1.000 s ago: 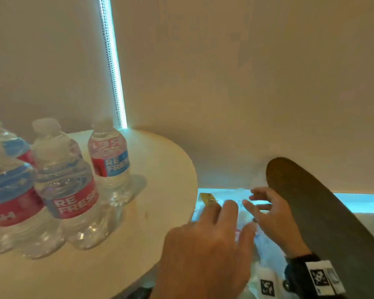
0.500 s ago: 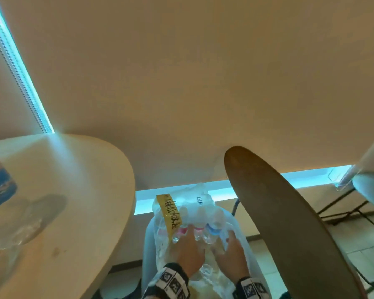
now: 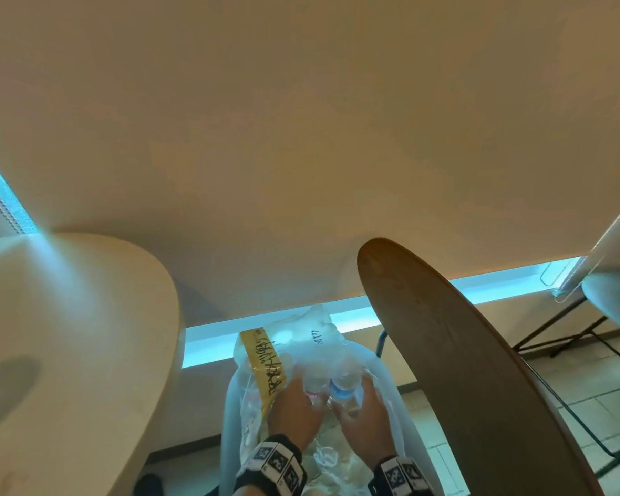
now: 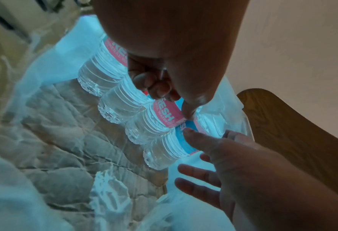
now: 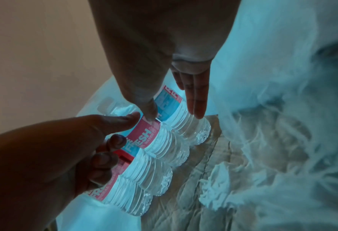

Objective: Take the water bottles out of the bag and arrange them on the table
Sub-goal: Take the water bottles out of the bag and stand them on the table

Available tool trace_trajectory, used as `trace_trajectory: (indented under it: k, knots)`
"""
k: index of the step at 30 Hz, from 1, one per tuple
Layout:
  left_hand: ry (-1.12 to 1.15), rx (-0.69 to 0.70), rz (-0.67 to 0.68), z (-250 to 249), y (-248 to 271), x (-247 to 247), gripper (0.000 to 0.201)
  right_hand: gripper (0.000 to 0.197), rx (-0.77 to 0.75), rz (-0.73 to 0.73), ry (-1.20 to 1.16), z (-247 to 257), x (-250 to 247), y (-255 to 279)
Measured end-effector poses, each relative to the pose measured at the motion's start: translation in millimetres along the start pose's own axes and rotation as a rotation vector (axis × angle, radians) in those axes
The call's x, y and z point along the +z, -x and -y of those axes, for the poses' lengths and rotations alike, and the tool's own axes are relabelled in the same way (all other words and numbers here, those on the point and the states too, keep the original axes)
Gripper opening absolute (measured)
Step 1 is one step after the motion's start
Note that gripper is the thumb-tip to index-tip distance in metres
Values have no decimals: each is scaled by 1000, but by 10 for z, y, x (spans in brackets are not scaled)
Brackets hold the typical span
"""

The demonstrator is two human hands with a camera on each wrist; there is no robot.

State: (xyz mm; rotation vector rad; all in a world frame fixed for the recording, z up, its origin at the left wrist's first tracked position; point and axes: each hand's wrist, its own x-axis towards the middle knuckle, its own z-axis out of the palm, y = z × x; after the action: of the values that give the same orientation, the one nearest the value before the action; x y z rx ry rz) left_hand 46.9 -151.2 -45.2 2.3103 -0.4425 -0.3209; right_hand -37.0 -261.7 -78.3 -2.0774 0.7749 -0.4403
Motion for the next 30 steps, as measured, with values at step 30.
trace_trajectory:
  k: [30]
  knots:
    - [273,291,-275,-330,1578,-1224,55,73,-367,-88,-135,1032,-1043,799]
